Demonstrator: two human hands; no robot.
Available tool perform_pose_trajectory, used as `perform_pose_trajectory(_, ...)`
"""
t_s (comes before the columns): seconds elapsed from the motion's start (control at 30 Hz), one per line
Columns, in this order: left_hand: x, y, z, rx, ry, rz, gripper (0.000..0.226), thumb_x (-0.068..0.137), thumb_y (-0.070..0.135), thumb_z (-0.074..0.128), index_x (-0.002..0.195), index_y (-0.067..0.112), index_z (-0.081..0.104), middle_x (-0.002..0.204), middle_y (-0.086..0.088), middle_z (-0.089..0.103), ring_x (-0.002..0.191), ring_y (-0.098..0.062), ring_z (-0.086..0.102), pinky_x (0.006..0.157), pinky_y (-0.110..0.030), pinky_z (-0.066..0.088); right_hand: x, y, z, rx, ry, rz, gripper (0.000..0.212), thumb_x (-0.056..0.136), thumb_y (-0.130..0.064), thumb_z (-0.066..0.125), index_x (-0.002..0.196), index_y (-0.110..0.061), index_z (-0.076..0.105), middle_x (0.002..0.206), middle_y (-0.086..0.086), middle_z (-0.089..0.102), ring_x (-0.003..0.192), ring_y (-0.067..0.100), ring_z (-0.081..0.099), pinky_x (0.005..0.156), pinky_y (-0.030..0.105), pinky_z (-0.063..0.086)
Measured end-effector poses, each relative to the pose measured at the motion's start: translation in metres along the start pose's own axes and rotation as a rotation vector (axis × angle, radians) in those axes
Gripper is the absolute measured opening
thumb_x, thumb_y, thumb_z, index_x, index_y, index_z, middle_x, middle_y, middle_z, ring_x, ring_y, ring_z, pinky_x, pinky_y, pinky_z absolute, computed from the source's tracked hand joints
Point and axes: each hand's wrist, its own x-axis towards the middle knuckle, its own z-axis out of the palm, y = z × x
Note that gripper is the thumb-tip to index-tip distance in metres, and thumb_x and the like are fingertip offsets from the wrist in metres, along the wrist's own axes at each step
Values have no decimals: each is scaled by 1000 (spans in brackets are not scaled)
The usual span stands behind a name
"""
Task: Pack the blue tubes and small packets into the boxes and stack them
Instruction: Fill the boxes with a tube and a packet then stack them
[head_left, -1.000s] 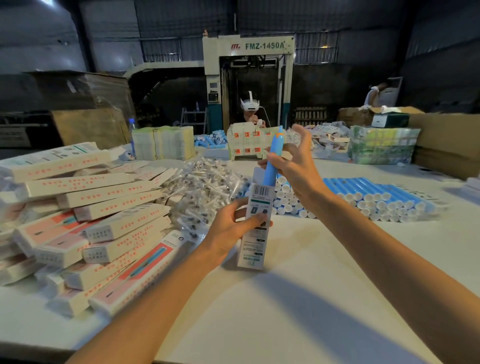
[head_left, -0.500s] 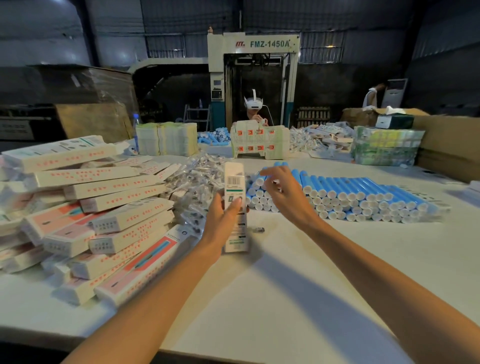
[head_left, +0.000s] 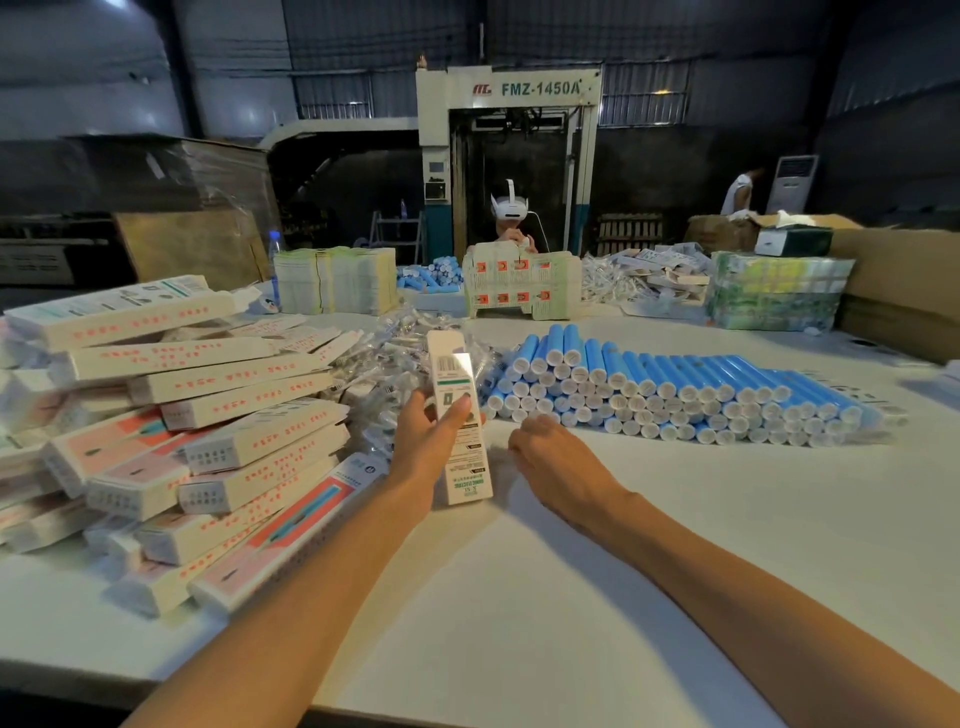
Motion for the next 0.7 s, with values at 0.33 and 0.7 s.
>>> perform_pose_trajectory(0.33,-25,4,21,-126,-369,14,50,89,17,83,132,13,59,118,-11,79,108,-39,76,97,-59,60,22,18,-139,1001,551,365,46,96,-1,67,131,-19,42,105,8,71,96,12,73,85,23,60)
perform_pose_trajectory(0.7,-39,9,25,-148,-444,30,50,88,16,81,133,12,59,124,-10,77,109,-40,76,99,-57,60,47,6,-140,790,308,239,41,89,3,71,127,-9,62,115,6,64,96,15,71,82,29,63)
